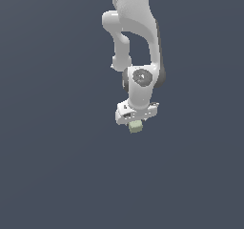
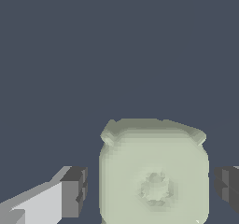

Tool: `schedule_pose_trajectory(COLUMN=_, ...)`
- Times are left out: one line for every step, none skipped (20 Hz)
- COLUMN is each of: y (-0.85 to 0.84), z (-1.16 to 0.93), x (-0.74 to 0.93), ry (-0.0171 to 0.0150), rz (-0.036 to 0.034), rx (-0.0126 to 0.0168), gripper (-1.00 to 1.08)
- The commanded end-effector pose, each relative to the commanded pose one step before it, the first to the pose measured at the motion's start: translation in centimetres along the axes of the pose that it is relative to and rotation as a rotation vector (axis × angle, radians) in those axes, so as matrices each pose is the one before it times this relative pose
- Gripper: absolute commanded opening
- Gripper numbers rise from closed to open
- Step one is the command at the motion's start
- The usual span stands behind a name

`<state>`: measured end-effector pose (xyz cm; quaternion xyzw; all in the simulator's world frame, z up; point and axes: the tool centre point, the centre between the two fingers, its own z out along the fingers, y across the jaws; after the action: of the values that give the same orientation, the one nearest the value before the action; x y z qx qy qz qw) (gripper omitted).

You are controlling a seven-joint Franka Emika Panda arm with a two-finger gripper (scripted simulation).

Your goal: Pick up the object and move it to a goal position.

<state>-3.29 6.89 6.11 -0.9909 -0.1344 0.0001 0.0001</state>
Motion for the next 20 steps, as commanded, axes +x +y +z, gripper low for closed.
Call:
schedule_pose_trajectory(y=-0.033, z=1.164, x=-0.049, ry=-0.00004, rz=-0.00121, rx=-0.00009, gripper=1.0)
schedule_pose_trajectory(y=0.013, z=0.332, x=0.003, ry=0.0, rz=0.0, rx=0.0, gripper=1.0)
schedule_pose_trajectory(y=-0.028, z=0.256, x=0.018, ry=0.00009, rz=-0.00067, rx=-0.00013, gripper=1.0)
schedule_pose_trajectory(y=0.01, z=0.194, x=0.02, ry=0.0, rz=0.0, rx=0.0, gripper=1.0)
schedule_pose_trajectory(y=0.008, z=0.131, x=0.023, ry=0.0, rz=0.0, rx=0.0, gripper=1.0)
schedule_pose_trajectory(y=0.006, z=0.073, x=0.019, ry=0.0, rz=0.0, rx=0.0, gripper=1.0)
schedule_pose_trajectory(y=0.002, z=0.023, x=0.007, ry=0.0, rz=0.0, rx=0.0, gripper=1.0)
schedule_pose_trajectory(y=0.0, z=0.0, x=0.0, ry=0.0, rz=0.0, rx=0.0, gripper=-1.0)
schedule_pose_trajectory(y=0.0, z=0.0, x=0.0, ry=0.0, rz=0.0, rx=0.0, gripper=-1.0)
schedule_pose_trajectory(y=0.0, z=0.0, x=0.0, ry=0.0, rz=0.0, rx=0.0, gripper=-1.0)
schedule_pose_trajectory(y=0.0, z=0.0, x=0.0, ry=0.0, rz=0.0, rx=0.0, gripper=-1.0)
schedule_pose_trajectory(y=0.0, z=0.0, x=0.0, ry=0.0, rz=0.0, rx=0.0, gripper=-1.0)
schedule_pose_trajectory(y=0.0, z=0.0, x=0.0, ry=0.0, rz=0.0, rx=0.0, gripper=-1.0)
schedule_pose_trajectory(y=0.0, z=0.0, x=0.0, ry=0.0, rz=0.0, rx=0.0, gripper=-1.0)
schedule_pose_trajectory(y=0.0, z=0.0, x=0.0, ry=0.0, rz=0.0, rx=0.0, gripper=-1.0)
schedule_pose_trajectory(y=0.0, z=0.0, x=0.0, ry=0.0, rz=0.0, rx=0.0, gripper=-1.0)
schedule_pose_trajectory(y=0.0, z=0.0, x=0.0, ry=0.0, rz=0.0, rx=0.0, gripper=-1.0)
schedule_pose_trajectory(y=0.007, z=-0.084, x=0.021, ry=0.00088, rz=0.00002, rx=-0.00043, gripper=-1.0)
schedule_pose_trajectory(y=0.012, z=-0.025, x=-0.006, ry=0.0, rz=0.0, rx=0.0, gripper=-1.0)
schedule_pose_trajectory(y=0.036, z=-0.074, x=-0.019, ry=0.0, rz=0.0, rx=0.0, gripper=-1.0)
